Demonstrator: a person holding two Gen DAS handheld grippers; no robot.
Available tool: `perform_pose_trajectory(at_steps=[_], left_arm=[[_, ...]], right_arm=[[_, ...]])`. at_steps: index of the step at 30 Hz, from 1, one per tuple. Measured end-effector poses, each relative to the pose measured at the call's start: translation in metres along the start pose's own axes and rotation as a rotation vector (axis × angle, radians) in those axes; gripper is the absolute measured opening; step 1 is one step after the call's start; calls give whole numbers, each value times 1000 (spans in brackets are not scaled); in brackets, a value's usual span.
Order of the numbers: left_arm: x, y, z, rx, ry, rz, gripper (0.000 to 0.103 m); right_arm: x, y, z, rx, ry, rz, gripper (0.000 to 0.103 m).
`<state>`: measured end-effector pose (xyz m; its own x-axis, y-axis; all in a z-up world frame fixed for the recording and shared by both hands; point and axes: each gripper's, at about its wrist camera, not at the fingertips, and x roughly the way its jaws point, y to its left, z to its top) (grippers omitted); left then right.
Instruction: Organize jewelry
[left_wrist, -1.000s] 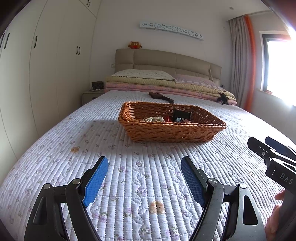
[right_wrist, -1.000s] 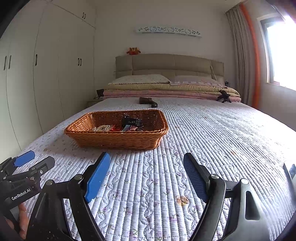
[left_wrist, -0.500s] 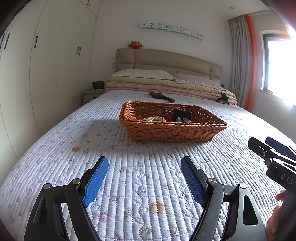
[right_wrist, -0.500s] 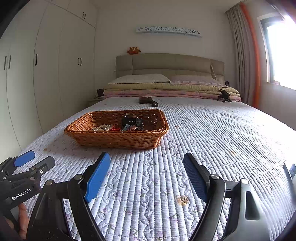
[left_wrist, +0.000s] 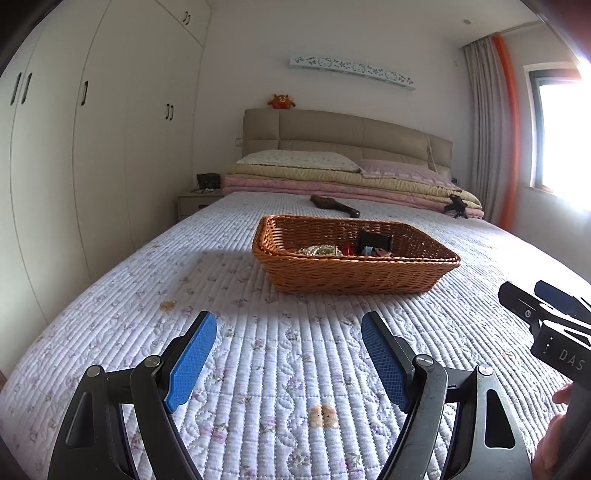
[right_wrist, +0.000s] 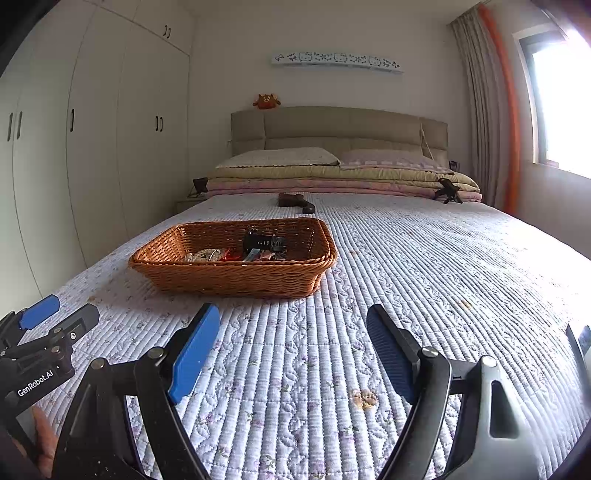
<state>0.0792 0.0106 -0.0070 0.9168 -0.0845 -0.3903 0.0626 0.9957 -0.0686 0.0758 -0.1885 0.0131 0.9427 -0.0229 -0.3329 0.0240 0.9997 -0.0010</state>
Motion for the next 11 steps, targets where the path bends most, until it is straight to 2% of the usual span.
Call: perform_pose_trajectory(at_steps=[11], left_arm=[[-2, -2, -1, 4, -16, 11, 82]], right_arm=[[0, 0, 0, 0, 0, 0, 84]])
